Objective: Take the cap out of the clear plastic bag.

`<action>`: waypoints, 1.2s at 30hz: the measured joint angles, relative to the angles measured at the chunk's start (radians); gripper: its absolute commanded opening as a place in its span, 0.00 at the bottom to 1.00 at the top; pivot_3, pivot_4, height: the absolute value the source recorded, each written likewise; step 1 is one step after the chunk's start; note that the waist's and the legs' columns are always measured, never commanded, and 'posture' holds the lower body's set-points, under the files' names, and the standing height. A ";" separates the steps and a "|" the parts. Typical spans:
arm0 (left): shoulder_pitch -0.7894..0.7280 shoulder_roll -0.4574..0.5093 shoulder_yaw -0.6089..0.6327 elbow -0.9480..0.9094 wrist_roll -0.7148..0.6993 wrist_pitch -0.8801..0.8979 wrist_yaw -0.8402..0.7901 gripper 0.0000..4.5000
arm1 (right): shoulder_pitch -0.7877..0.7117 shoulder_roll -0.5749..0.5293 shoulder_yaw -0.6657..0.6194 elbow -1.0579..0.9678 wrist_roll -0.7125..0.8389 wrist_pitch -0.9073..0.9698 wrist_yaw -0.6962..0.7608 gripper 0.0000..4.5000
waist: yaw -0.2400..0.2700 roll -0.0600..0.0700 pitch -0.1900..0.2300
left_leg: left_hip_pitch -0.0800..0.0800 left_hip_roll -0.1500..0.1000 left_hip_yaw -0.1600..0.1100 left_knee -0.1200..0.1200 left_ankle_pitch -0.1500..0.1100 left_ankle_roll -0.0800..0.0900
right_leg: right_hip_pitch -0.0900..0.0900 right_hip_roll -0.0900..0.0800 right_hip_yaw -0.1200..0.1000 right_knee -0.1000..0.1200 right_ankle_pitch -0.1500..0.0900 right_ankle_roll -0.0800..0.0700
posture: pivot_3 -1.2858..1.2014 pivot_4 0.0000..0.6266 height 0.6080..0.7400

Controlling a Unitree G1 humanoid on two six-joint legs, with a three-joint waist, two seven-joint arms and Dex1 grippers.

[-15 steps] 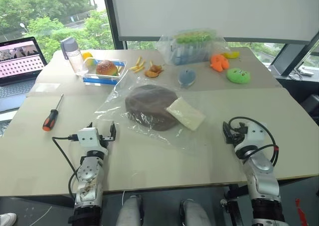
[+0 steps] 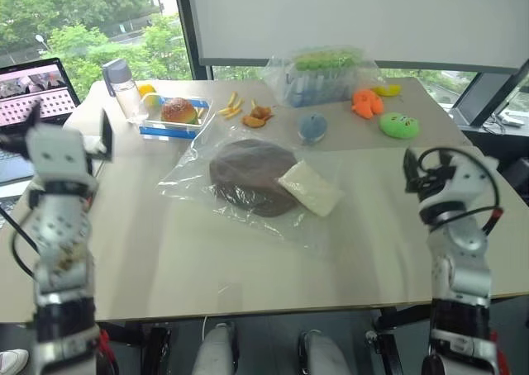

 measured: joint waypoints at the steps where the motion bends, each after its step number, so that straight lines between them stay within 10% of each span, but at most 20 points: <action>1: -0.064 0.028 -0.008 0.037 -0.027 0.005 -0.050 0.99 | -0.025 -0.001 0.017 0.002 0.003 0.000 0.018 0.79 | 0.000 0.000 0.000 | 0.000 0.000 0.000 0.000 0.000 0.000 | 0.000 0.000 0.000 -0.001 0.000 0.000 | 0.52 0.24 1.00; 12: -0.027 0.268 -0.307 -0.127 -0.584 0.540 -0.935 0.99 | -0.097 -0.223 0.173 -0.212 0.387 0.480 0.463 0.79 | -0.009 -0.004 0.006 | -0.001 0.002 -0.001 0.000 0.000 0.000 | -0.001 0.002 0.000 0.003 -0.004 -0.003 | 0.52 0.24 1.00; 23: -0.084 0.335 -0.304 -0.132 -0.677 0.694 -1.069 0.99 | -0.212 -0.339 0.376 -0.297 0.423 0.676 0.647 0.79 | 0.000 -0.005 0.007 | -0.002 0.003 0.001 0.000 -0.001 -0.001 | -0.008 0.002 0.000 0.001 -0.004 -0.003 | 0.52 0.24 1.00; 36: -0.084 0.313 -0.323 -0.137 -0.621 0.703 -1.044 0.99 | -0.322 -0.166 0.553 0.395 0.043 0.312 0.717 0.79 | 0.011 -0.008 0.009 | -0.003 0.003 0.002 0.002 0.000 -0.001 | -0.004 0.002 0.001 0.002 -0.002 -0.002 | 0.52 0.24 1.00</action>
